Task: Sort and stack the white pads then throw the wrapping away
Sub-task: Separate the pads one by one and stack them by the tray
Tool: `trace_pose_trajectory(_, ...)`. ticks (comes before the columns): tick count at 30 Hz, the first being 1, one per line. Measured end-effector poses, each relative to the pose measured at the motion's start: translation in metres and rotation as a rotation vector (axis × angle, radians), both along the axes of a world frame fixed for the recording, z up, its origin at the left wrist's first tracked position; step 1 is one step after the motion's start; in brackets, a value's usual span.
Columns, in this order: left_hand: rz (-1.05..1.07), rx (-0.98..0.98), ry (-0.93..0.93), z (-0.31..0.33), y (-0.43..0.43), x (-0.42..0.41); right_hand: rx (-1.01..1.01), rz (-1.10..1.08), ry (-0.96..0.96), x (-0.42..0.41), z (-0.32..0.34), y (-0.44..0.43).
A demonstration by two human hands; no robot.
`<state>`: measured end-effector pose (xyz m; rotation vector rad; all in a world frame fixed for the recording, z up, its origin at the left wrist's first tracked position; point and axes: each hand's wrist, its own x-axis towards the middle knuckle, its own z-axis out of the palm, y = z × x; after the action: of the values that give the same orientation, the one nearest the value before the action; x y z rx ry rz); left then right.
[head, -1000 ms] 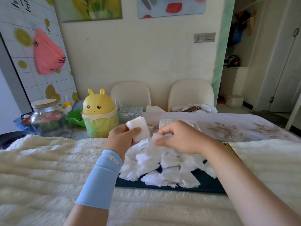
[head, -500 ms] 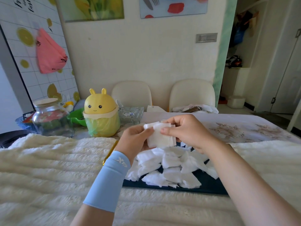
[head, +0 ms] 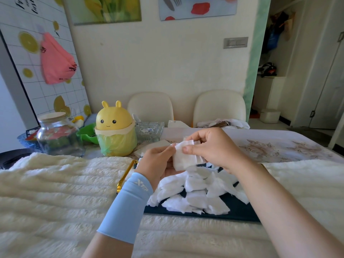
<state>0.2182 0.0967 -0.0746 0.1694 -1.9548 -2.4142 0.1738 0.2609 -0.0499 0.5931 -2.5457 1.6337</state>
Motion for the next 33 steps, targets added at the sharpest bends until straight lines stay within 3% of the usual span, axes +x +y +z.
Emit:
trace_pose_trajectory(3, -0.036, 0.024, 0.015, 0.000, 0.000, -0.001, 0.002, -0.061, 0.019, 0.000, 0.000, -0.001)
trace_pose_trajectory(7, -0.047, -0.110, 0.080, -0.005, -0.002, -0.002, -0.093, -0.061, -0.029, -0.001, 0.001, -0.001)
trace_pose_trajectory(10, 0.012, 0.015, 0.035, -0.007, -0.004, -0.003, -0.328, 0.036, -0.263, -0.001, 0.006, 0.007)
trace_pose_trajectory(17, -0.051, 0.228, -0.010, -0.001, -0.005, -0.002, -0.330, 0.076, -0.441, -0.003, 0.006, 0.012)
trace_pose_trajectory(24, 0.149, 0.280, -0.003, -0.006, -0.008, -0.006, -0.376, -0.101, -0.277, -0.009, 0.006, 0.018)
trace_pose_trajectory(27, 0.232, 0.218, 0.001, -0.009, -0.010, -0.009, -0.491, -0.034, -0.235, -0.007, 0.013, 0.023)
trace_pose_trajectory(30, 0.180, 0.197, -0.002, -0.008, -0.006, -0.008, -0.466, 0.095, -0.224, -0.002, 0.014, 0.017)
trace_pose_trajectory(33, 0.106, 0.231, 0.012, -0.005, -0.001, -0.005, -0.346, 0.066, -0.173, 0.000, 0.009, 0.005)
